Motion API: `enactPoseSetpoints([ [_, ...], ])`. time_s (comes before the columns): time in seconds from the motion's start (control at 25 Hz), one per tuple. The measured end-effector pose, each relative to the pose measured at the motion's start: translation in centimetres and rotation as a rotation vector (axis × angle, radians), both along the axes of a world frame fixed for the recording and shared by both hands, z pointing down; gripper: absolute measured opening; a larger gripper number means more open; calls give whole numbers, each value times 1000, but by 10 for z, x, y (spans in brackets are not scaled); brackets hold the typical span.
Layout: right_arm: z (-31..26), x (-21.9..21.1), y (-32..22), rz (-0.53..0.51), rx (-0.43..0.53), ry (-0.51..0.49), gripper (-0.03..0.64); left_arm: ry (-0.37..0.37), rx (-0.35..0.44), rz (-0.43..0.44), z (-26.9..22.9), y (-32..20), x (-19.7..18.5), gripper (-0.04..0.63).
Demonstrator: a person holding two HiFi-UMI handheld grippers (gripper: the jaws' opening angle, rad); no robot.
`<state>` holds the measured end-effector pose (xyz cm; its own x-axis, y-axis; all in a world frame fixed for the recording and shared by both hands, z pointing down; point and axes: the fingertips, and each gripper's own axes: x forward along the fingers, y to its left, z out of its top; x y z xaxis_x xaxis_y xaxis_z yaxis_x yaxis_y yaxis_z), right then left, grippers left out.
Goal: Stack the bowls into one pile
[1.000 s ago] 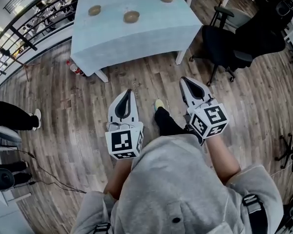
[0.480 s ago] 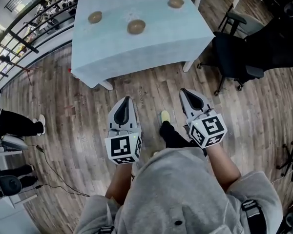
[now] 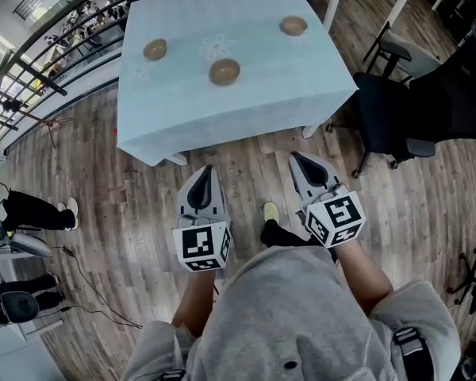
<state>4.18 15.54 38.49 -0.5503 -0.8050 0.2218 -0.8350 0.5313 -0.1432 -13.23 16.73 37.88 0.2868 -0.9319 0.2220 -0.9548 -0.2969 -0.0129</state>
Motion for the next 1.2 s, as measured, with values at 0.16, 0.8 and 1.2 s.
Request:
enactPoseSetpoints([
  [0.16, 2, 3, -28, -27, -6, 0, 26, -5, 6, -13, -3, -31, 6, 18],
  [0.8, -4, 16, -101, -93, 24, -33, 26, -21, 13, -69, -10, -92, 8, 18],
  [1.2, -4, 30, -114, -99, 27, -43, 26, -24, -3, -117, -4, -90, 8, 18],
])
